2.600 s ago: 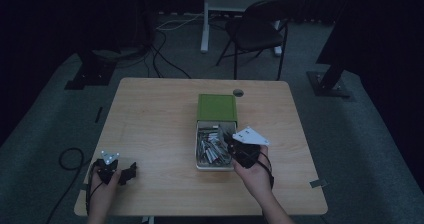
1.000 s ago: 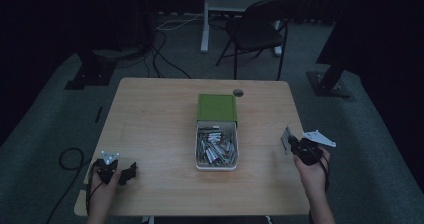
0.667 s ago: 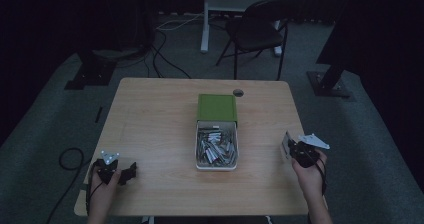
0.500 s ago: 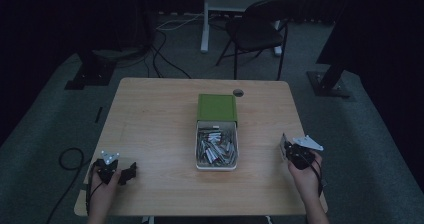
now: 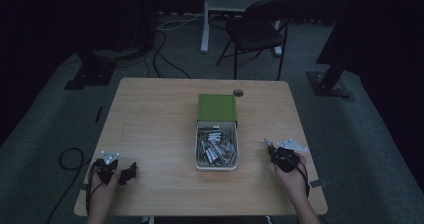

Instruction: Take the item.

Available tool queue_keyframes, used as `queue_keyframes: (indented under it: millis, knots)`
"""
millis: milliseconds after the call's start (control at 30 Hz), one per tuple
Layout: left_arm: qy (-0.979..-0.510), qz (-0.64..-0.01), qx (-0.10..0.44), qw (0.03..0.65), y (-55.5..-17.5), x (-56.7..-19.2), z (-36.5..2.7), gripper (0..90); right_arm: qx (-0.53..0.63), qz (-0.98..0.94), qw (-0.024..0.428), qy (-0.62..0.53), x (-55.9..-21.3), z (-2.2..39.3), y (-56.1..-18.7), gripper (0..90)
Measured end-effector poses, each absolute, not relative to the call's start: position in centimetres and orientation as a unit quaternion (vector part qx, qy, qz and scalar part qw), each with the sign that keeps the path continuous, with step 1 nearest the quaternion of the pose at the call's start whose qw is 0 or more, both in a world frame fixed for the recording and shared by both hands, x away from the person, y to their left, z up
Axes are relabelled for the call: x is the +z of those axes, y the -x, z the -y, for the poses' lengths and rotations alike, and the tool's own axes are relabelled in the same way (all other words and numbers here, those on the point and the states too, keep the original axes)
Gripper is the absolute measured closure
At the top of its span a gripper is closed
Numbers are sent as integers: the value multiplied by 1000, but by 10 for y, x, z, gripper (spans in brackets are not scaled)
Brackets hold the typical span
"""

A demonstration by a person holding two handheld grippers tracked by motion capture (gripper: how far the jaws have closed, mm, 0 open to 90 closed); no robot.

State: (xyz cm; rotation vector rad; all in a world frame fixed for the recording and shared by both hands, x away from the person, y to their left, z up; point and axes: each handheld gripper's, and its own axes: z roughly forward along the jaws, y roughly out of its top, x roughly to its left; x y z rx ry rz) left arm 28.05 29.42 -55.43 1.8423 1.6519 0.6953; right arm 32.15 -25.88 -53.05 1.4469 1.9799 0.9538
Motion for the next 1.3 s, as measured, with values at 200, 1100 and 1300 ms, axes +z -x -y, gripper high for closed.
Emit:
queue_keyframes:
  millis: [200, 1100, 1300]
  knots:
    - [-687, -617, 260, 282, -281, -554, -294, 116, 351, -733, 238, -532, -542, 254, -323, 876]
    - [-687, -617, 260, 283, -281, -554, -294, 116, 413, -755, 170, -480, -542, 247, -318, 481]
    - [-687, -617, 260, 283, -281, -554, -294, 116, 434, -773, 141, -441, -542, 240, -316, 382]
